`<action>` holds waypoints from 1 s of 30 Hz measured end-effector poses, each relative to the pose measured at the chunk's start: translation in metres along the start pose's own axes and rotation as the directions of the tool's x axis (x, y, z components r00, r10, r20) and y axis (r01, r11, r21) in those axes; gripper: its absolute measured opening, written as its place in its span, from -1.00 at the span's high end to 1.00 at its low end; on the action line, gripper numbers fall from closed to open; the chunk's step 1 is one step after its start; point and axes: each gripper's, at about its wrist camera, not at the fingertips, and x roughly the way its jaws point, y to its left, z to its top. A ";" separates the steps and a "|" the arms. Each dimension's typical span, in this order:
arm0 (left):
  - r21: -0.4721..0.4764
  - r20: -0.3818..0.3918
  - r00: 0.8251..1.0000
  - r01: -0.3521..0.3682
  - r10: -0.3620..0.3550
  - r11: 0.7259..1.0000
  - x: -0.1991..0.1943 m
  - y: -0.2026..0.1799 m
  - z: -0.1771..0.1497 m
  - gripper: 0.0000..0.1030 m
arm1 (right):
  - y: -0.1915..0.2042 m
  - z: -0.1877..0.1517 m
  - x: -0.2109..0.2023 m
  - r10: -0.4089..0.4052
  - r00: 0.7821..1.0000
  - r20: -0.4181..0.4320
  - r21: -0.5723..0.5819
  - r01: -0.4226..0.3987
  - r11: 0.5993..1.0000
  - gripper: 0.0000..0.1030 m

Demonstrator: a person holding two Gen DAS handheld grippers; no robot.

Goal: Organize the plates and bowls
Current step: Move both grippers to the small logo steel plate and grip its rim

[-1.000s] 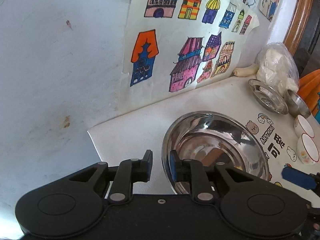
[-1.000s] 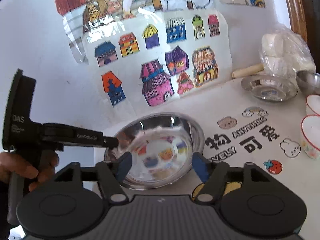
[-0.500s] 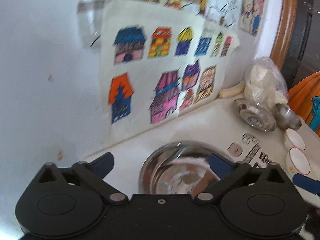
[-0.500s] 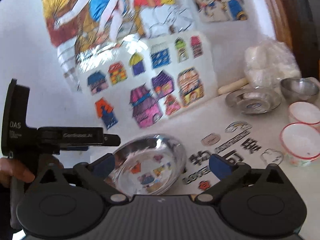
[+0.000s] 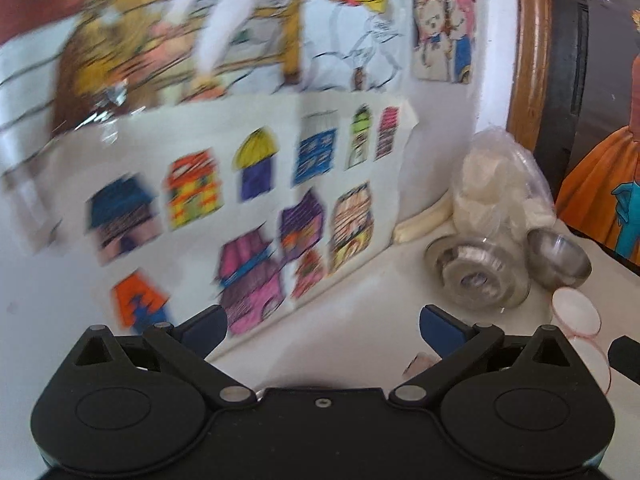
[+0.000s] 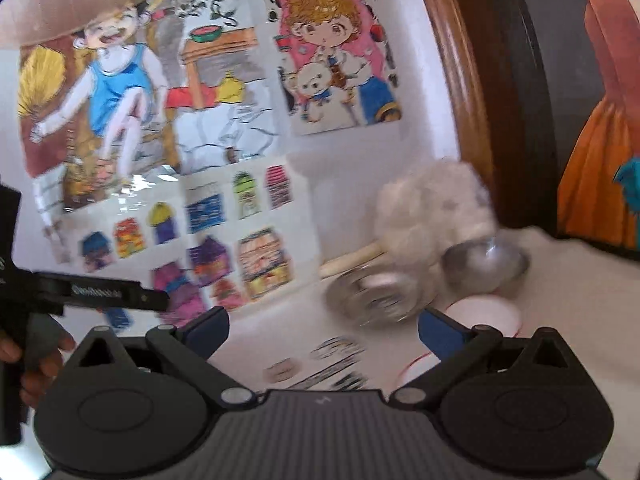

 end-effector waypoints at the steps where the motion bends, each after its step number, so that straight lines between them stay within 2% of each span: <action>1: 0.005 0.004 1.000 0.002 -0.002 1.000 0.005 -0.006 0.005 -0.98 | -0.007 0.004 0.005 -0.010 1.000 -0.006 -0.003 0.010 1.000 -1.00; 4: 0.015 0.006 1.000 0.014 -0.014 1.000 0.023 -0.025 0.020 -0.98 | -0.028 0.015 0.025 -0.018 0.999 -0.048 0.020 0.019 1.000 -1.00; 8: -0.004 0.002 1.000 0.027 -0.027 1.000 0.054 -0.044 0.034 -0.98 | -0.049 0.030 0.060 0.034 0.991 -0.128 0.096 -0.021 0.995 -0.99; 14: -0.078 -0.077 0.996 0.043 -0.049 0.996 0.104 -0.056 0.039 -0.98 | -0.077 0.048 0.115 0.117 0.967 -0.225 0.206 -0.070 0.976 -0.99; 19: -0.170 -0.165 0.982 0.060 -0.088 0.984 0.139 -0.057 0.029 -0.98 | -0.091 0.053 0.155 0.135 0.938 -0.321 0.224 -0.063 0.973 -0.99; 23: -0.242 -0.234 0.963 0.074 -0.132 0.967 0.159 -0.058 0.021 -0.98 | -0.097 0.049 0.180 0.148 0.910 -0.387 0.261 -0.045 0.964 -0.97; 26: -0.251 -0.262 0.955 0.075 -0.142 0.965 0.169 -0.062 0.018 -0.88 | -0.097 0.047 0.189 0.150 0.901 -0.406 0.269 -0.039 0.962 -0.82; 30: -0.260 -0.280 0.948 0.076 -0.150 0.963 0.177 -0.067 0.018 -0.84 | -0.096 0.045 0.197 0.132 0.897 -0.423 0.264 -0.018 0.964 -0.78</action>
